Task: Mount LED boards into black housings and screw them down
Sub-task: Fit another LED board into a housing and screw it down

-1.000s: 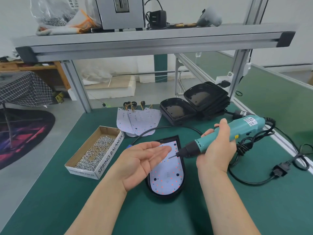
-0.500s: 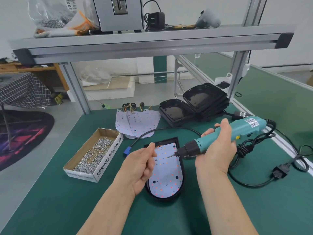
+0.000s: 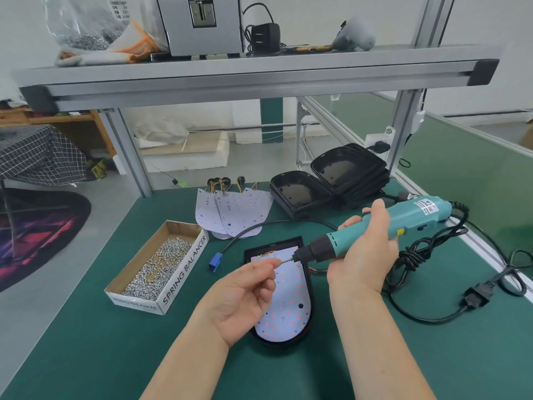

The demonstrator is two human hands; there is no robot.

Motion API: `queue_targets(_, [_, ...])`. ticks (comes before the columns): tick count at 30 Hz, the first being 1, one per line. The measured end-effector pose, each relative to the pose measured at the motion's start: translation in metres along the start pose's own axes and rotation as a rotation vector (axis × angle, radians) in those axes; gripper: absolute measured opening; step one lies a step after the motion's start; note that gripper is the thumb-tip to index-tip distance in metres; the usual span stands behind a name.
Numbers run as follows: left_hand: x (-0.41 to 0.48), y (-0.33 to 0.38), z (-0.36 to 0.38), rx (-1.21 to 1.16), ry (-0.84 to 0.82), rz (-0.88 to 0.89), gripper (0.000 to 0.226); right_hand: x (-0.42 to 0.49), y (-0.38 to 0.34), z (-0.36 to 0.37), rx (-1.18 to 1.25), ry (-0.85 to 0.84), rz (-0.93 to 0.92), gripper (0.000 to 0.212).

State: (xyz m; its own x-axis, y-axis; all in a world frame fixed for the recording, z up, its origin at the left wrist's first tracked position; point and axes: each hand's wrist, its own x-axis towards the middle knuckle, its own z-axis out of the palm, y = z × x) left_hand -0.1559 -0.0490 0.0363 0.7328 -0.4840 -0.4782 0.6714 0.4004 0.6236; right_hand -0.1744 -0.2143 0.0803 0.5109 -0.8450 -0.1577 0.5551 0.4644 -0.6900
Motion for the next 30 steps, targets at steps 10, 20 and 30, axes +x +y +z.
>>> queue_targets(10, [-0.004,-0.002,0.003,-0.223,-0.028,-0.006,0.029,-0.003,0.004,0.004,-0.034,-0.001,-0.01,0.021])
queue_targets(20, [-0.009,-0.006,0.001,-0.228,-0.054,-0.01,0.019,-0.004,0.009,0.004,-0.06,-0.007,-0.017,0.024])
queue_targets(30, [-0.004,-0.023,0.012,-0.108,0.066,0.296,0.013,-0.006,0.012,0.004,-0.102,0.014,-0.091,0.028])
